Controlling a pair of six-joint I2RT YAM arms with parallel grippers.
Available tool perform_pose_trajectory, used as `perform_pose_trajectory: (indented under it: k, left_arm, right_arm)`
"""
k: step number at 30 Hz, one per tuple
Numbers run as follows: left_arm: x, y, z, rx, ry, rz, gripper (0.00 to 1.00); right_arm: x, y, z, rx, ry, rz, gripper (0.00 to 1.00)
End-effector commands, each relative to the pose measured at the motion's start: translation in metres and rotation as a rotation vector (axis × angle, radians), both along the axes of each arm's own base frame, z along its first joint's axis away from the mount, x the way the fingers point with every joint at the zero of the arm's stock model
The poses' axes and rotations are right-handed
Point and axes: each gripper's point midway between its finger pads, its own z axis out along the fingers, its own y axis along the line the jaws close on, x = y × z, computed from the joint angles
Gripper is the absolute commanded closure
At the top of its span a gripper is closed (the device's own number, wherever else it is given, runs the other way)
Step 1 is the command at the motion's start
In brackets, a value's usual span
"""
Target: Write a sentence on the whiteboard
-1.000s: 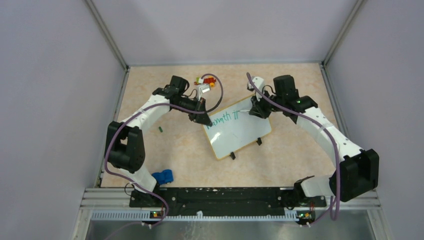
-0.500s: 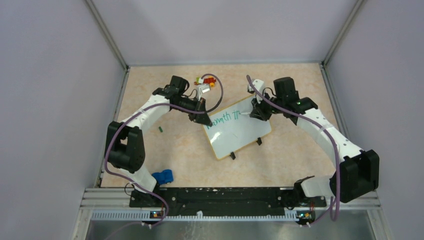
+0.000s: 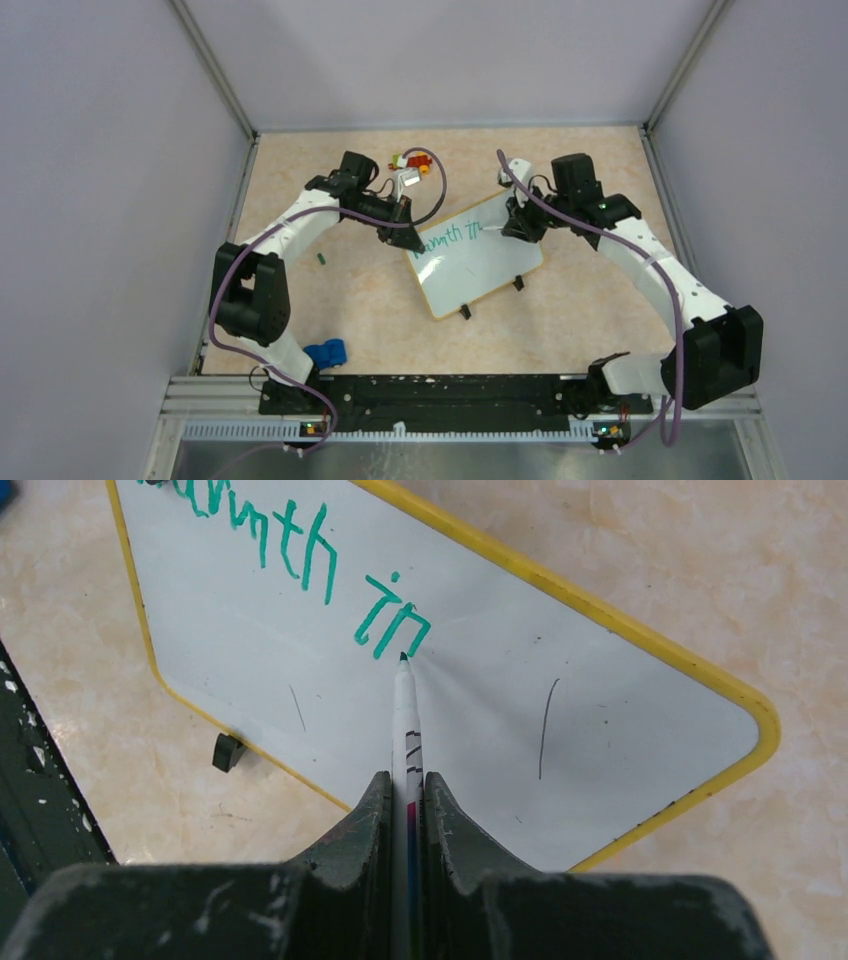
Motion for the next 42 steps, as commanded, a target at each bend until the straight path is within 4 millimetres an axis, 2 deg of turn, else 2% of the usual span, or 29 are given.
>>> perform_pose_trajectory:
  k: [1, 13, 20, 33, 37, 42]
  left_arm:
    - [0.000, 0.000, 0.011, -0.020, -0.039, -0.019, 1.00]
    - [0.000, 0.000, 0.010, -0.018, -0.035, -0.019, 1.00]
    - [0.000, 0.000, 0.009, -0.016, -0.034, -0.019, 1.00]
    - [0.000, 0.000, 0.008, -0.015, -0.034, -0.019, 1.00]
    - [-0.001, 0.000, 0.008, -0.015, -0.032, -0.018, 1.00]
    - [0.000, 0.000, 0.009, -0.017, -0.034, -0.019, 1.00]
  right_arm:
    - [0.015, -0.002, 0.035, 0.040, -0.104, -0.015, 1.00]
    - [0.032, 0.000, 0.037, 0.036, -0.126, -0.043, 1.00]
    - [0.037, -0.001, 0.029, 0.015, -0.119, -0.049, 1.00]
    - [0.046, -0.029, 0.028, -0.020, -0.133, -0.115, 1.00]
    - [0.046, -0.032, 0.029, -0.019, -0.131, -0.116, 1.00]
    - [0.038, -0.025, 0.038, 0.015, -0.128, -0.073, 1.00]
